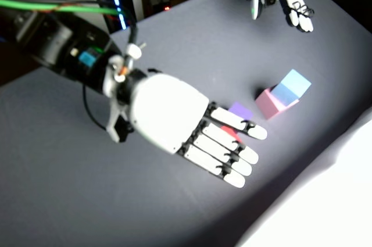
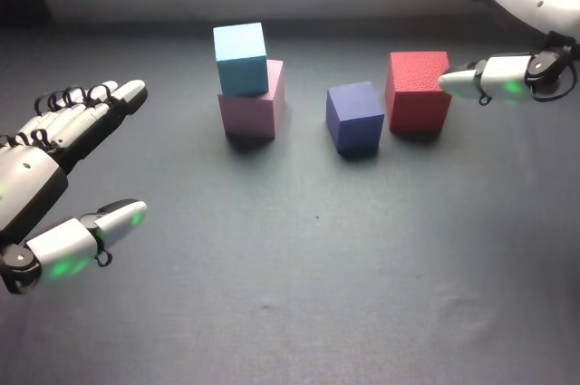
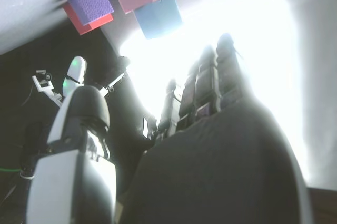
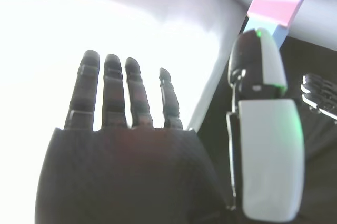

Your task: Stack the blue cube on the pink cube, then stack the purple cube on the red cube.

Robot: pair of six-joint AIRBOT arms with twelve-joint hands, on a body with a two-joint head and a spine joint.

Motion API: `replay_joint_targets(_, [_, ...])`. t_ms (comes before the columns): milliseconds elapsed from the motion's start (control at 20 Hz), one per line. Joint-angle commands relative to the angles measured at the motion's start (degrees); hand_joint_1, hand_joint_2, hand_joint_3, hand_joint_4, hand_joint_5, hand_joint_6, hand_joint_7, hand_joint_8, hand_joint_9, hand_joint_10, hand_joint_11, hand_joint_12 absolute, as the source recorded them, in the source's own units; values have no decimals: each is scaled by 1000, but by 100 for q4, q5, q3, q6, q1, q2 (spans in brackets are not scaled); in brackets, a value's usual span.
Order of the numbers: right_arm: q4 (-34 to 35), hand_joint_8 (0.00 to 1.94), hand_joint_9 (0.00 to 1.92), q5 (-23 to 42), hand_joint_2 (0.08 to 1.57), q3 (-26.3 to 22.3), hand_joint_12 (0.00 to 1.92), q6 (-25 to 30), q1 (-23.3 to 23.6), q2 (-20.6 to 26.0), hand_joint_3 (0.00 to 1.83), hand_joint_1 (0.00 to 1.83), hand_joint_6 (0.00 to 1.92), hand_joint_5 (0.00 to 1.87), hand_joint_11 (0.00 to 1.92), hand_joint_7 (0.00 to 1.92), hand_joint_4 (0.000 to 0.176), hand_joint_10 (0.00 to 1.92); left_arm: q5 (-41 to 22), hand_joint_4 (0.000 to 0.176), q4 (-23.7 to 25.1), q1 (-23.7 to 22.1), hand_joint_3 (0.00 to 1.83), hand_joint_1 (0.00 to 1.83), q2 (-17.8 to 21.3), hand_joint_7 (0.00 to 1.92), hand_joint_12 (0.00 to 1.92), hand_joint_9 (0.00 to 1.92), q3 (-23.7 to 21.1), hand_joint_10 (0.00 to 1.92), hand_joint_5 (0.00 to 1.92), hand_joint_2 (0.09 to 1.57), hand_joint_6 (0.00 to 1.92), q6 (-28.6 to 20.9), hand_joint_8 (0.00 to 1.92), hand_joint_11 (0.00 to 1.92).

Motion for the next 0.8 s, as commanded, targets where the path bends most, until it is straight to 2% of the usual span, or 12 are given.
replay_joint_targets(0, [-159, 0, 0, 801, 1056, -78, 0, 14, -20, 87, 0, 720, 0, 0, 0, 0, 169, 0, -729, 133, 11, 23, 1, 658, -10, 0, 0, 0, 0, 0, 0, 1322, 0, -30, 0, 0])
replay_joint_targets(50, [-194, 0, 0, 884, 1068, -152, 0, 15, -65, 125, 0, 676, 0, 0, 0, 0, 176, 0, -729, 146, 9, 29, 2, 648, -11, 0, 0, 0, -1, 0, 0, 1324, 0, -30, 0, 0])
replay_joint_targets(100, [-241, 0, 0, 963, 1066, -212, 0, 19, -97, 162, 0, 671, 0, 0, 0, 0, 176, 0, -729, 146, 5, 39, 3, 649, -12, 0, 0, 0, -1, 0, 0, 1328, 0, -30, 0, 0])
replay_joint_targets(200, [-452, 0, 0, 1113, 1066, -372, 0, 23, -135, 223, 0, 688, 0, 0, 0, 0, 173, 0, -732, 131, -21, 73, 1, 669, -15, 0, 0, 0, -4, 0, 0, 1326, 0, -30, 0, 0])
replay_joint_targets(250, [-574, 0, 0, 1139, 1083, -429, 0, 23, -135, 223, 5, 702, 0, 0, 0, 0, 131, 0, -743, 138, -36, 90, 0, 668, -15, 0, 0, 0, -8, 0, 0, 1321, 0, -30, 0, 0])
replay_joint_targets(300, [-702, 0, 0, 1154, 1100, -481, 0, 23, -135, 223, 12, 663, 0, 0, 0, 0, 111, 0, -753, 145, -44, 99, 0, 649, -16, 0, 0, 0, -11, 0, 0, 1320, 0, -30, 0, 0])
replay_joint_targets(450, [-983, 0, 0, 1167, 1099, -572, 23, 23, -134, 223, 8, 710, 0, 0, 44, 0, 115, 0, -752, 131, -49, 104, 0, 651, -20, 0, 0, 0, -7, 0, 0, 1323, 0, -28, 0, 0])
replay_joint_targets(550, [-1010, 0, 0, 1167, 1080, -567, 205, 22, -133, 223, 0, 689, 0, 0, 0, 0, 98, 0, -742, 137, -55, 109, 2, 654, -29, 0, 0, 0, -4, 0, 0, 1327, 0, -27, 0, 0])
replay_joint_targets(600, [-1011, 0, 0, 1167, 1089, -554, 40, 21, -133, 223, 1, 661, 0, 0, 0, 0, 97, 0, -734, 138, -55, 114, 2, 625, -31, 0, 0, 0, -4, 0, 0, 1327, 0, -27, 0, 0])
replay_joint_targets(650, [-1011, 0, 0, 1165, 1089, -535, 40, 18, -133, 222, 1, 661, 0, 0, 0, 0, 97, 0, -729, 138, -56, 117, 2, 625, -34, 0, 0, 0, -4, 0, 0, 1327, 0, -27, 0, 0])
replay_joint_targets(700, [-1007, 0, 0, 1126, 1115, -494, 1, 15, -133, 204, 11, 670, 0, 0, 0, 0, 43, 0, -722, 130, -56, 118, 0, 610, -36, 0, 0, 0, -4, 0, 0, 1323, 0, -27, 0, 0])
replay_joint_targets(750, [-993, 0, 0, 1029, 1119, -426, 0, 13, -108, 127, 12, 675, 0, 0, 0, 0, 45, 0, -716, 134, -56, 118, 0, 616, -38, 0, 0, 0, -4, 0, 0, 1323, 0, -27, 0, 0])
